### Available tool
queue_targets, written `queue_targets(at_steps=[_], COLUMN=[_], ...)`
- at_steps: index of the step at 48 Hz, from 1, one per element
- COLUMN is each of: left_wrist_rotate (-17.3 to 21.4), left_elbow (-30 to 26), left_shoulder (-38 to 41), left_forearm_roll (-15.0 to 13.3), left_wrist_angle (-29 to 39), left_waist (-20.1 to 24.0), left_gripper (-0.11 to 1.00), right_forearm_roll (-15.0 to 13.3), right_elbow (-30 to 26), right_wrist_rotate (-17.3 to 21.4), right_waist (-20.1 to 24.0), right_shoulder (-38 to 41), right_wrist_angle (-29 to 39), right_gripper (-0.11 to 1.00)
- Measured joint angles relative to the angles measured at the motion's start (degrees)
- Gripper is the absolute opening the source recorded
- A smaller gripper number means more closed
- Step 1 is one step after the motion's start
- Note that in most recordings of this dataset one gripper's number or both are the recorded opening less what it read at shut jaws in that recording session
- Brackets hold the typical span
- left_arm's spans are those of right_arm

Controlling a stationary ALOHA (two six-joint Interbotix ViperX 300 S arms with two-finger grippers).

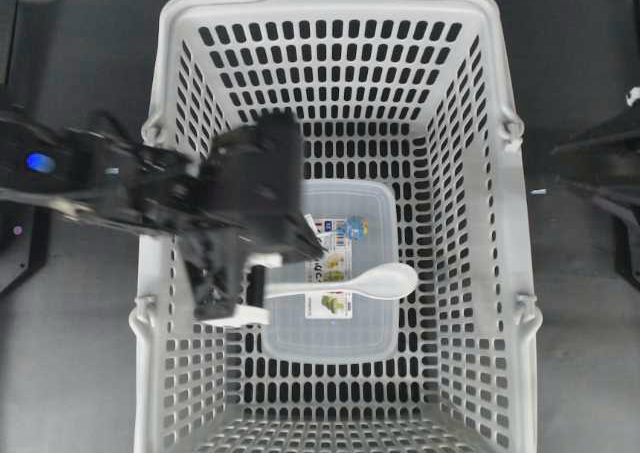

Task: Pick up the chinese spoon from the shopping basket with the left arm.
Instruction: 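Lower the open left gripper around the white spoon's handle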

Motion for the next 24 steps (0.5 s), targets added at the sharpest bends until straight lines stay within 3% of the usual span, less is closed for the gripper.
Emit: queue_targets(at_steps=[3,6,13,16,24], left_wrist_rotate=[0.0,-0.35,-1.67,-2.11,-2.2], left_elbow=[-1.23,-2.64,-6.5,-8.09,-10.2], left_shoulder=[1.67,3.25,8.09,10.37,15.82], left_forearm_roll=[0.0,0.0,0.0,0.0,0.0], left_wrist_angle=[0.79,2.29,7.65,9.14,9.84], left_waist=[-0.18,-0.26,-0.53,-0.62,-0.79], left_gripper=[0.25,0.44,0.84,0.9,0.86], right_forearm_roll=[0.0,0.0,0.09,0.09,0.0], right_elbow=[0.0,0.0,0.0,0.0,0.0], right_wrist_rotate=[0.0,0.0,0.0,0.0,0.0], right_waist=[0.0,-0.09,-0.09,0.0,-0.26], right_shoulder=[-0.09,0.0,-0.09,-0.09,-0.09], right_wrist_angle=[-0.09,0.0,0.0,0.0,0.0], right_gripper=[0.64,0.71,0.72,0.72,0.72])
